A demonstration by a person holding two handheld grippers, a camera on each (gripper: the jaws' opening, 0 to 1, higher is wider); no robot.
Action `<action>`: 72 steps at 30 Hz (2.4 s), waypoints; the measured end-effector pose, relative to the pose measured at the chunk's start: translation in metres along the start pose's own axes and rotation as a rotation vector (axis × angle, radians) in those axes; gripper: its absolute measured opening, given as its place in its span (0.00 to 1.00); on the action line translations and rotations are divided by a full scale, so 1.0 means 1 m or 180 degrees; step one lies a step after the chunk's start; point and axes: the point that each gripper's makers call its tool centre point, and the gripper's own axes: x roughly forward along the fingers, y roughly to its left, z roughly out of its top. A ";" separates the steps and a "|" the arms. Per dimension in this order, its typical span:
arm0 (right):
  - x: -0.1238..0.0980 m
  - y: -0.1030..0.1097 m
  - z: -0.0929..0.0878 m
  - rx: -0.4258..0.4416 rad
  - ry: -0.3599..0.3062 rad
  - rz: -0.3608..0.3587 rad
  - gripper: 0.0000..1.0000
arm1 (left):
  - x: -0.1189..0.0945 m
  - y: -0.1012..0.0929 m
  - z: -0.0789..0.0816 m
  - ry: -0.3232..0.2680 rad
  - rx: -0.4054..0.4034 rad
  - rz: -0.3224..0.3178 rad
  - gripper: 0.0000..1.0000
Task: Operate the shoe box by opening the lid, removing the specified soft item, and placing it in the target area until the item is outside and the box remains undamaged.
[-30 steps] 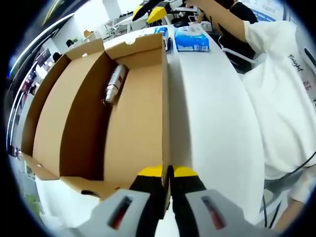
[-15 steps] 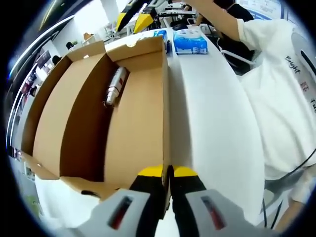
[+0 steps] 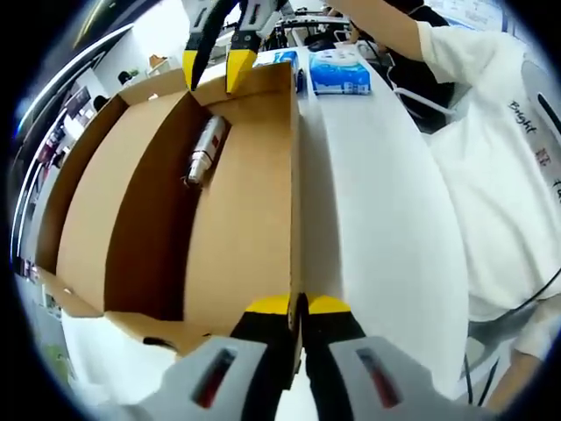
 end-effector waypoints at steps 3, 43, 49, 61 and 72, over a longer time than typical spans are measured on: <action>0.014 0.003 -0.003 -0.0044 0.0210 0.0122 0.24 | 0.000 0.000 0.000 0.0006 0.0001 0.0003 0.03; 0.093 0.013 -0.012 -0.0377 0.1295 0.0681 0.21 | 0.002 0.000 0.000 0.0054 -0.0170 -0.0093 0.02; 0.094 0.016 -0.010 -0.0762 0.1311 0.0770 0.20 | 0.002 0.000 -0.001 0.0055 -0.0172 -0.0069 0.02; 0.094 0.017 -0.009 -0.1175 0.1629 0.0582 0.19 | 0.001 0.000 -0.001 0.0056 -0.0169 -0.0063 0.02; 0.068 0.023 0.017 -0.0794 0.0202 0.0558 0.19 | 0.001 0.000 -0.001 0.0073 -0.0190 -0.0096 0.02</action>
